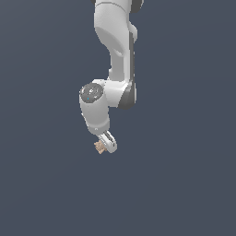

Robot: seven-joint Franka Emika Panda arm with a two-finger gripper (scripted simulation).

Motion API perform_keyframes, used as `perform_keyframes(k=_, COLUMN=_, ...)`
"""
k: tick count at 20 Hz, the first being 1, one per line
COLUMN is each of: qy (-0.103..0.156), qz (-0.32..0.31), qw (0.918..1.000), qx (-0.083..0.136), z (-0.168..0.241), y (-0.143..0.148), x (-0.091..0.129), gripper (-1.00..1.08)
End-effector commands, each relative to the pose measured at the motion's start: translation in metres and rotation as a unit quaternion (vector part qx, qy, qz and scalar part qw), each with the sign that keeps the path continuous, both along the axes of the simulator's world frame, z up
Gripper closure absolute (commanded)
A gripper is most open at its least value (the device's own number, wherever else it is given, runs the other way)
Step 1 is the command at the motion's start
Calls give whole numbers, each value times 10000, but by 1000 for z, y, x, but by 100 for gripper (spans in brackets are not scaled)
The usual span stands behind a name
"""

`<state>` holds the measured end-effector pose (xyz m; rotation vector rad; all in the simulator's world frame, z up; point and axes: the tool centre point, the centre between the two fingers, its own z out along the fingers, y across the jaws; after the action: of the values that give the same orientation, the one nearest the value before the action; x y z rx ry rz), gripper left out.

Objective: Pick up the object and move it to a goal position.

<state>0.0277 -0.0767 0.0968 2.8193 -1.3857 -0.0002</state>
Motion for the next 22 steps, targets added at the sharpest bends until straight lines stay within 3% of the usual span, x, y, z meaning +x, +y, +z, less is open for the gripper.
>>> perform_keyframes(k=1, qy=-1, qz=-65, qw=10000, qx=0, z=-1, y=-1, x=0, gripper=-92)
perform_keyframes(k=20, qy=0, qz=-70, qw=10000, qx=0, z=-51, y=-1, x=0, gripper=-92)
perform_keyframes(k=21, qy=0, qz=-70, qw=10000, qx=0, z=-51, y=-1, x=0, gripper=108)
perform_keyframes(k=22, qy=0, qz=-70, qw=10000, qx=0, z=-51, y=-1, x=0, gripper=108)
